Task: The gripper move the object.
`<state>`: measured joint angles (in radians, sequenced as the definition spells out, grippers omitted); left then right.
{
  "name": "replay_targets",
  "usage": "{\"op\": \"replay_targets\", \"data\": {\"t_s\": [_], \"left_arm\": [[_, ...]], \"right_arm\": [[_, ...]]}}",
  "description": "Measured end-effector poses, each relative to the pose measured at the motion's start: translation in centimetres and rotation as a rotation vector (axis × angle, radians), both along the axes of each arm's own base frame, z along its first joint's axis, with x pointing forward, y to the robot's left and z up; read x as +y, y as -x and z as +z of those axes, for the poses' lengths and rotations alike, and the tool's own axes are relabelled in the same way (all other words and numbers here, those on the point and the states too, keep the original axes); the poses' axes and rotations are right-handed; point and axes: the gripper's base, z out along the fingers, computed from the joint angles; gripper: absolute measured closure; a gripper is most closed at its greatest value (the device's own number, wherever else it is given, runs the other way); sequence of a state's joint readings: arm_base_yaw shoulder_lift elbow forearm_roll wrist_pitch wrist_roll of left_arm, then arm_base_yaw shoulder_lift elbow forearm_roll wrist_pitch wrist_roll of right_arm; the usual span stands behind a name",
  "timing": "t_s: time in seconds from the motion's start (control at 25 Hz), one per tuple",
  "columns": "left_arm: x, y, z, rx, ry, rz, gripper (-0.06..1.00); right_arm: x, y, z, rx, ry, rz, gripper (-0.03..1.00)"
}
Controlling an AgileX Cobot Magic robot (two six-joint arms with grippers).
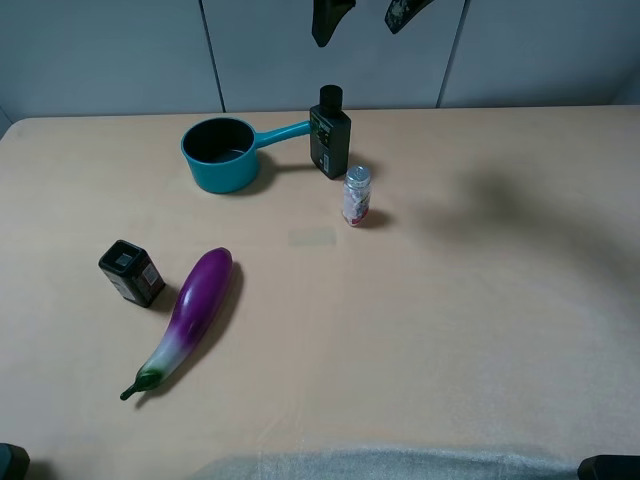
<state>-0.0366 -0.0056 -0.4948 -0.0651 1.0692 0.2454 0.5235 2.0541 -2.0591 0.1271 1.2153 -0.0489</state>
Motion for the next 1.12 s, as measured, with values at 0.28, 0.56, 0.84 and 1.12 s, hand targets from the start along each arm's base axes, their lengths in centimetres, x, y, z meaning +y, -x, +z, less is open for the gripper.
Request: {"op": "replay_targets", "data": {"t_s": [0.28, 0.56, 0.84, 1.12], "left_arm": [[0.0, 0.0, 0.0, 0.0, 0.0, 0.0, 0.05], [0.0, 0.0, 0.0, 0.0, 0.0, 0.0, 0.05], [0.0, 0.0, 0.0, 0.0, 0.0, 0.0, 0.05], [0.0, 0.0, 0.0, 0.0, 0.0, 0.0, 0.05]], "right_arm": [[-1.3, 2.3, 2.0, -0.02, 0.003, 0.026, 0.28], [-3.0, 5.0, 3.4, -0.032, 0.025, 0.051, 0.28], [-4.9, 8.2, 4.8, -0.04, 0.03, 0.053, 0.28], [-7.0, 11.8, 6.0, -0.056, 0.026, 0.053, 0.28]]}}
